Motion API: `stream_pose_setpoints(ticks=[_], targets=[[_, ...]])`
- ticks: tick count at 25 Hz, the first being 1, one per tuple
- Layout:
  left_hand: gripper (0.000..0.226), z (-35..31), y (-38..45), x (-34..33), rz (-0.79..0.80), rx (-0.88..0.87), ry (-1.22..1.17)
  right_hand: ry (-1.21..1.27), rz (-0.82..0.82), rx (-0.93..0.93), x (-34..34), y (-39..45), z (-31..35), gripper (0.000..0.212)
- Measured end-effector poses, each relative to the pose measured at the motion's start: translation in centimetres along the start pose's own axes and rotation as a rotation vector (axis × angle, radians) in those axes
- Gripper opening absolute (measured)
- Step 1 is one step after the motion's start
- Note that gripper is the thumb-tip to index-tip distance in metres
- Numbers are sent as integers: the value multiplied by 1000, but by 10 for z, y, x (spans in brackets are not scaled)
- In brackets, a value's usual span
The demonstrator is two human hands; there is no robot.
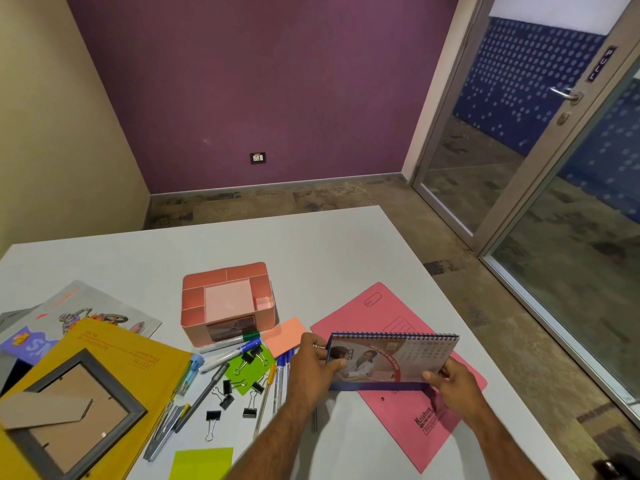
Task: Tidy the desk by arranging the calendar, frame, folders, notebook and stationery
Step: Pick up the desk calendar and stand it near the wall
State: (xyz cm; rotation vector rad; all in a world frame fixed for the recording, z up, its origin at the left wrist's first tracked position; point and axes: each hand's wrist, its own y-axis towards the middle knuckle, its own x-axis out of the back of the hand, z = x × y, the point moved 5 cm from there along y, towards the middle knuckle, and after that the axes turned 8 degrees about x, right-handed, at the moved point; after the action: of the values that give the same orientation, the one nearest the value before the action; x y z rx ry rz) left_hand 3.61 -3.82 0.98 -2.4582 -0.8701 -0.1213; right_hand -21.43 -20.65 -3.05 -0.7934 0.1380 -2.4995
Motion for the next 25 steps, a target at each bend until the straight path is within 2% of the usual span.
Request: stream_pose_setpoints(ticks=[3,6,14,19,25], targets=[[43,2,-1,0,-7,33,11,-8,-15,3,0,-1,2,25],[40,5,1,6,-89,21,11,-14,-41,30,2,-1,9,26],[24,-14,-11,27,-200,-138,-47,-8,-104,151,5,4,54,26],[24,-38,-18,76,-350,-257,-5,12,-112,290,-12,13,124,31],[29,-61,-31,180,-598,-361,14,8,-63,454,-75,23,230,33]])
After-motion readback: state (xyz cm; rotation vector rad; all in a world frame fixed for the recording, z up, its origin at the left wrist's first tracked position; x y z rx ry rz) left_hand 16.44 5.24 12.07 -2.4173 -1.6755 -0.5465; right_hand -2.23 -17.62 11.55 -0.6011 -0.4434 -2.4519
